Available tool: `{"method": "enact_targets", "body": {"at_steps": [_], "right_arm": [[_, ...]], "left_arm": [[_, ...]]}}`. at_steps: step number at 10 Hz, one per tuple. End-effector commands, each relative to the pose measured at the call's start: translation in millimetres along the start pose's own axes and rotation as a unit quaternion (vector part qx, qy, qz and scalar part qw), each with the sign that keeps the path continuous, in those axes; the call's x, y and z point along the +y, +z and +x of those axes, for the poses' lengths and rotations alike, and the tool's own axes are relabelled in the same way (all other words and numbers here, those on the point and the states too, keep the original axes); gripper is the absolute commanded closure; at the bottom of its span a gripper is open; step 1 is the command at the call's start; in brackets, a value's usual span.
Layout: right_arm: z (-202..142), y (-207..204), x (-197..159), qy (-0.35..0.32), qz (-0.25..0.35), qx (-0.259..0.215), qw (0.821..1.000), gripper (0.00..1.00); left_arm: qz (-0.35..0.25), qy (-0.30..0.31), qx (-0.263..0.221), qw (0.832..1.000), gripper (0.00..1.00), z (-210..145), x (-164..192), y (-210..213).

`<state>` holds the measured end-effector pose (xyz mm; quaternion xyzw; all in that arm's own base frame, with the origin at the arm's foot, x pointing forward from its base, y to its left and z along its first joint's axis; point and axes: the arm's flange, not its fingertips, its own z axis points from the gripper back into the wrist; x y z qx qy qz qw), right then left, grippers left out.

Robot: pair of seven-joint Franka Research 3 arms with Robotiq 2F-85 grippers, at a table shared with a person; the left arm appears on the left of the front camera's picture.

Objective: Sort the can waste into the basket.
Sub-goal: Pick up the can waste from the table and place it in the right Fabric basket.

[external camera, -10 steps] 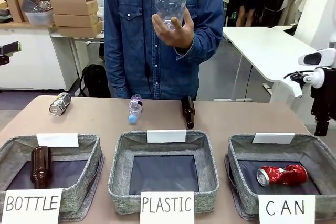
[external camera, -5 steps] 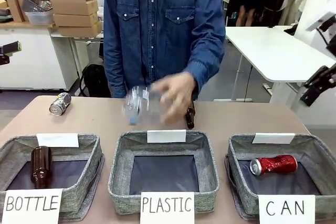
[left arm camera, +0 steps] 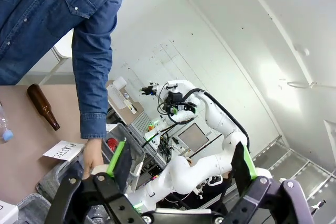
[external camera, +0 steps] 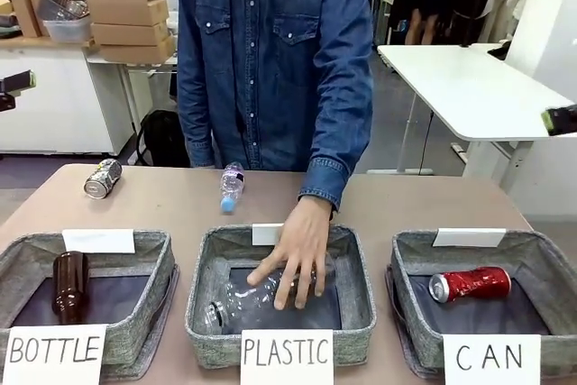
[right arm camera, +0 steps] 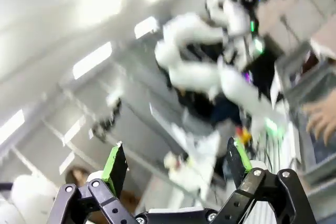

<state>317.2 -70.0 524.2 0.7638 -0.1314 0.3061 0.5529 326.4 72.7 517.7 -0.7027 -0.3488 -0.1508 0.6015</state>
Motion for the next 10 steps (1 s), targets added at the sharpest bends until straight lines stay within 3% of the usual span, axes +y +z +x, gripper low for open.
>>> {"method": "enact_targets", "body": {"at_steps": [1,3,4,5,10], "right_arm": [[19,-19,8,0.060,-0.149,-0.548,0.821,0.00],[39,-40,-4,0.026,-0.294,-0.531,0.794,0.00],[46,-46,-11,0.009,-0.334,-0.486,0.807,0.00],[24,12,-11,-0.006,-0.118,-0.223,0.968,0.00],[24,12,-11,-0.006,-0.118,-0.223,0.968,0.00]], "left_arm": [[-0.010,-0.012,-0.007,1.000,0.00,1,-2,-2],[-0.010,-0.012,-0.007,1.000,0.00,1,-2,-2],[-0.010,-0.012,-0.007,1.000,0.00,1,-2,-2],[-0.010,-0.012,-0.007,1.000,0.00,1,-2,-2],[-0.010,-0.012,-0.007,1.000,0.00,1,-2,-2]]}}
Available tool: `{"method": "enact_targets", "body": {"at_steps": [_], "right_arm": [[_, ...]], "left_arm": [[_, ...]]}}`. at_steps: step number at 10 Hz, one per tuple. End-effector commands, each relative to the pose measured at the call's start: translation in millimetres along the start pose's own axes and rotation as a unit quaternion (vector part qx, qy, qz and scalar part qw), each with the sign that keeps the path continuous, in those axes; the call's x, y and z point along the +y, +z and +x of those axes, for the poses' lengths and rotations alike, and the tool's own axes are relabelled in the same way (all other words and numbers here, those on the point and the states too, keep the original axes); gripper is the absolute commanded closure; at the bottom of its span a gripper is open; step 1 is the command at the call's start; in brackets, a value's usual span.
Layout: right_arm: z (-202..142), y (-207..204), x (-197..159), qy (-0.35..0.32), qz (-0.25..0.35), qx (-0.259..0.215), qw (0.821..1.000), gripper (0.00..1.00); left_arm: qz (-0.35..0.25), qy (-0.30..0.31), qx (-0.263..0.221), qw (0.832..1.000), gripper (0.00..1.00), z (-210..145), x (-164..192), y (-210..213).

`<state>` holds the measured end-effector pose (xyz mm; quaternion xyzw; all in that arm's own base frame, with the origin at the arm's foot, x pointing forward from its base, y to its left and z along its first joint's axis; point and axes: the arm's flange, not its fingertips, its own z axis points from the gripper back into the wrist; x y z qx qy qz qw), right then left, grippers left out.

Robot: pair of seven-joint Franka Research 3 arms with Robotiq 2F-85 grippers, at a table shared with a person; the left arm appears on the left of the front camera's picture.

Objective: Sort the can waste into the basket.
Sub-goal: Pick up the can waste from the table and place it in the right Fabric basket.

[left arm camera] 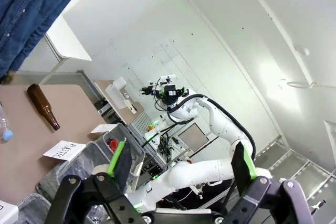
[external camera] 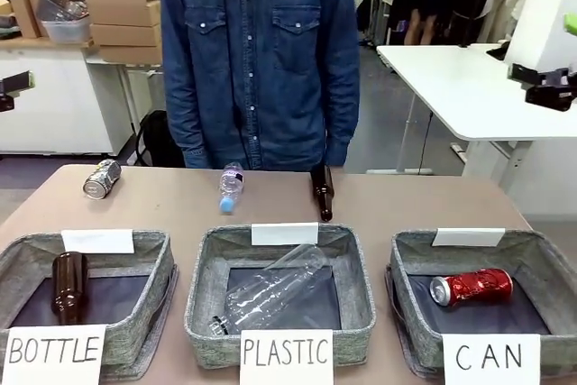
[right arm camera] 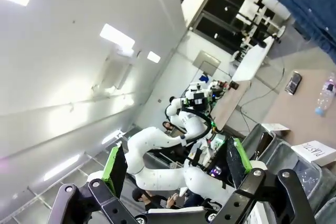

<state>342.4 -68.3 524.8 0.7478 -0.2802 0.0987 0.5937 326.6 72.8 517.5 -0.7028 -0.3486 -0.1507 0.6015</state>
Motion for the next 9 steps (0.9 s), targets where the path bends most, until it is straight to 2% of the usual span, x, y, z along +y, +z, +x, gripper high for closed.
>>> {"method": "enact_targets", "body": {"at_steps": [1,9], "right_arm": [[5.9,4.2,1.3,0.008,-0.004,0.007,1.000,0.00],[5.9,4.2,1.3,0.008,-0.004,0.007,1.000,0.00]], "left_arm": [[-0.010,-0.012,-0.007,1.000,0.00,0.7,-1.8,-2.3],[-0.010,-0.012,-0.007,1.000,0.00,0.7,-1.8,-2.3]]}}
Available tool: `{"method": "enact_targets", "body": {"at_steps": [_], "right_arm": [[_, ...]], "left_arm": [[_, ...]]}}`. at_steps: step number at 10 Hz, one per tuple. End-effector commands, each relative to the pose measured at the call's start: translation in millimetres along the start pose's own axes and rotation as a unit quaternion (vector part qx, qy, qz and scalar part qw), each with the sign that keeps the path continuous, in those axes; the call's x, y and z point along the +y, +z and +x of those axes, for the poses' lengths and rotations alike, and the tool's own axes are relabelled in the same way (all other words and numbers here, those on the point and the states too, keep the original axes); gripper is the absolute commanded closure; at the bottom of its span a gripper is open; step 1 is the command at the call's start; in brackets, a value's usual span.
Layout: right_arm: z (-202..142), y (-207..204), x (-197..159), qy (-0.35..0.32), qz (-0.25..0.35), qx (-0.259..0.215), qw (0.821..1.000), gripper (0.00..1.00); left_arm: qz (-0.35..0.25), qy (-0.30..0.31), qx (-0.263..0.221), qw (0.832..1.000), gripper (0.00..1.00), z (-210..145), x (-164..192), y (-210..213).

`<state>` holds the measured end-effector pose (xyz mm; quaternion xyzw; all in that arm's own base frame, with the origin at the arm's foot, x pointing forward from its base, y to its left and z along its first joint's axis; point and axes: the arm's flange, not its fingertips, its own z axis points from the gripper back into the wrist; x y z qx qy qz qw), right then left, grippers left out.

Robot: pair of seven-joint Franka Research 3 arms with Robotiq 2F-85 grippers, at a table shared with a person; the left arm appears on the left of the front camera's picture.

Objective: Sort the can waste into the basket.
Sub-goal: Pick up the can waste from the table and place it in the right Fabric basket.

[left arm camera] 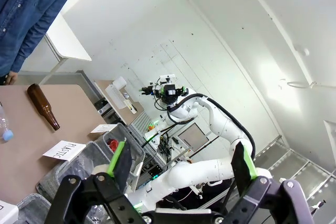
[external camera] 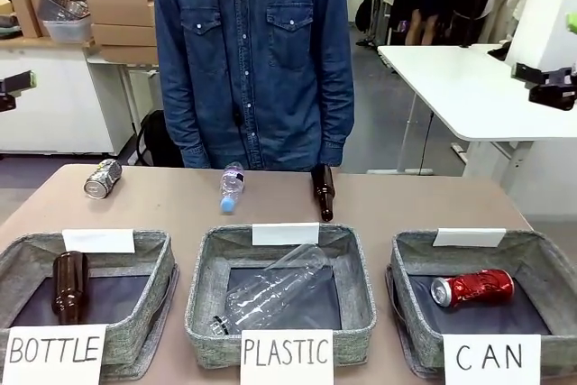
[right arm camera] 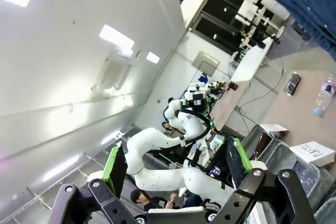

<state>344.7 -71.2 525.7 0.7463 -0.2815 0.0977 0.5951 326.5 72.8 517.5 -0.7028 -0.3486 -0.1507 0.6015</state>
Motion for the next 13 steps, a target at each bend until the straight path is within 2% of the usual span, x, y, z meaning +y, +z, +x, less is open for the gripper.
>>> {"method": "enact_targets", "body": {"at_steps": [1,3,4,5,6,8,9,10,11,12,13], "right_arm": [[3,2,1,0.007,-0.001,0.008,1.000,0.00],[3,2,1,0.007,-0.001,0.008,1.000,0.00],[3,2,1,0.007,-0.001,0.008,1.000,0.00],[3,2,1,0.007,-0.001,0.008,1.000,0.00],[3,2,1,0.007,-0.001,0.008,1.000,0.00],[3,2,1,0.007,-0.001,0.008,1.000,0.00],[3,2,1,0.007,-0.001,0.008,1.000,0.00],[3,2,1,0.007,-0.001,0.008,1.000,0.00],[3,2,1,0.007,-0.001,0.008,1.000,0.00],[3,2,1,0.007,-0.001,0.008,1.000,0.00],[3,2,1,0.007,-0.001,0.008,1.000,0.00]], "left_arm": [[-0.010,-0.012,-0.007,1.000,0.00,1,-2,-2],[0.000,0.000,0.000,1.000,0.00,0,0,0],[0.087,0.034,0.041,0.995,0.00,12,-2,-14],[0.179,0.056,0.103,0.977,0.00,24,10,-35],[0.244,0.086,0.168,0.951,0.00,36,30,-60],[0.339,0.098,0.203,0.913,0.00,51,50,-86],[0.427,0.079,0.194,0.880,0.00,60,53,-82],[0.600,0.067,0.151,0.783,0.00,75,50,-51],[0.590,0.096,0.181,0.781,0.00,78,41,-28],[0.632,0.126,0.155,0.748,0.00,82,32,-7],[0.665,0.145,0.158,0.716,0.00,90,33,11]]}}
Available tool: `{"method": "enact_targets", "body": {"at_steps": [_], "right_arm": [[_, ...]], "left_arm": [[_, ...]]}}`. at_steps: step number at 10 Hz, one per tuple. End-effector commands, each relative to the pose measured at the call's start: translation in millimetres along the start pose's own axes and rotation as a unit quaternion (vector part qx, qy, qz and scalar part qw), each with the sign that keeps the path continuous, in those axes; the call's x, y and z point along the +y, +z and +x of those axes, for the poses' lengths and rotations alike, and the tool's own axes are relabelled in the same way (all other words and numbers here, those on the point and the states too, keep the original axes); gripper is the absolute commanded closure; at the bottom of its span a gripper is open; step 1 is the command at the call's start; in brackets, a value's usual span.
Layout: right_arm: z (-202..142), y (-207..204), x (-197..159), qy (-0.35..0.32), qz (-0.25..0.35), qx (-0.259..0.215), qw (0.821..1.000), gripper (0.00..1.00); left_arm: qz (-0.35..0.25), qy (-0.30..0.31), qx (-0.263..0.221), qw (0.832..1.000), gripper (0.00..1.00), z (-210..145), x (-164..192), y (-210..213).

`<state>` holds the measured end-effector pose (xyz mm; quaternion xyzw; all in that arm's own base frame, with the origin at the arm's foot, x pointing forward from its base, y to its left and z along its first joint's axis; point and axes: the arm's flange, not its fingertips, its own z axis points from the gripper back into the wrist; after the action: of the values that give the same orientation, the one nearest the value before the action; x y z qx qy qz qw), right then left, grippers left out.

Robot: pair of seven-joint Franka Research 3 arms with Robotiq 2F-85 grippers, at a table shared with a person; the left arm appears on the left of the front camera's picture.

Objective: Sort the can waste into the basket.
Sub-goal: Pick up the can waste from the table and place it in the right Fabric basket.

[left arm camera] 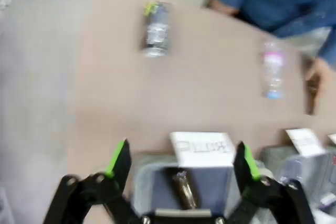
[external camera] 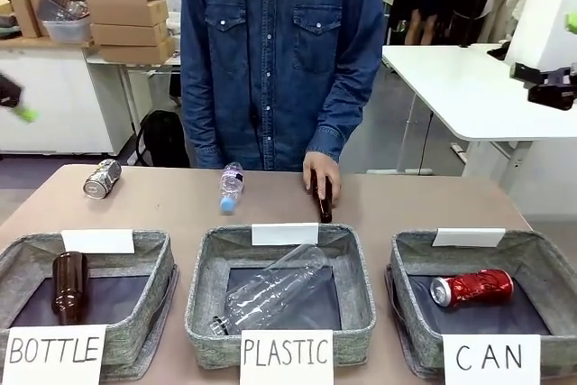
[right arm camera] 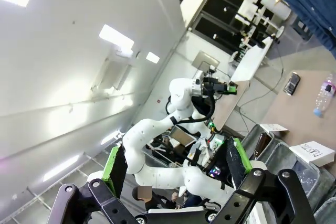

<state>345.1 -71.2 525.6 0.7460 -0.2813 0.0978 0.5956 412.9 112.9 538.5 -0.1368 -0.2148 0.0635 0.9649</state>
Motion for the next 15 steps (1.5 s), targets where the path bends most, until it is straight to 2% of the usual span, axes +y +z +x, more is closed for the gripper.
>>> {"method": "enact_targets", "body": {"at_steps": [1,2,4,5,7,9,10,11,12,13,14,15], "right_arm": [[2,2,2,0.007,-0.001,0.008,1.000,0.00],[2,2,2,0.007,-0.001,0.008,1.000,0.00],[2,2,2,0.007,-0.001,0.008,1.000,0.00],[2,2,2,0.007,-0.001,0.008,1.000,0.00],[2,2,2,0.007,-0.001,0.008,1.000,0.00],[2,2,2,0.007,-0.001,0.008,1.000,0.00],[2,2,2,0.007,-0.001,0.008,1.000,0.00],[2,2,2,0.007,-0.001,0.008,1.000,0.00],[2,2,2,0.007,-0.001,0.008,1.000,0.00],[2,2,2,0.007,-0.001,0.008,1.000,0.00],[2,2,2,0.007,-0.001,0.008,1.000,0.00],[2,2,2,0.007,-0.001,0.008,1.000,0.00]], "left_arm": [[0.036,0.029,0.037,0.998,0.00,16,9,3],[0.000,0.000,0.000,1.000,0.00,0,0,0],[0.000,0.000,0.000,1.000,0.00,0,0,0],[0.028,0.010,0.013,0.999,0.00,3,14,2],[-0.025,-0.051,0.027,0.998,0.00,44,7,-37],[-0.063,-0.057,0.016,0.996,0.00,81,-4,-81],[-0.056,-0.046,0.005,0.997,0.00,100,-2,-102],[-0.050,-0.025,0.033,0.998,0.00,112,4,-122],[-0.103,-0.042,0.077,0.991,0.00,107,6,-110],[-0.166,-0.089,0.091,0.978,0.00,87,13,-58],[-0.211,-0.113,0.063,0.969,0.00,64,23,-8],[-0.201,-0.101,0.046,0.973,0.00,49,32,10]]}}
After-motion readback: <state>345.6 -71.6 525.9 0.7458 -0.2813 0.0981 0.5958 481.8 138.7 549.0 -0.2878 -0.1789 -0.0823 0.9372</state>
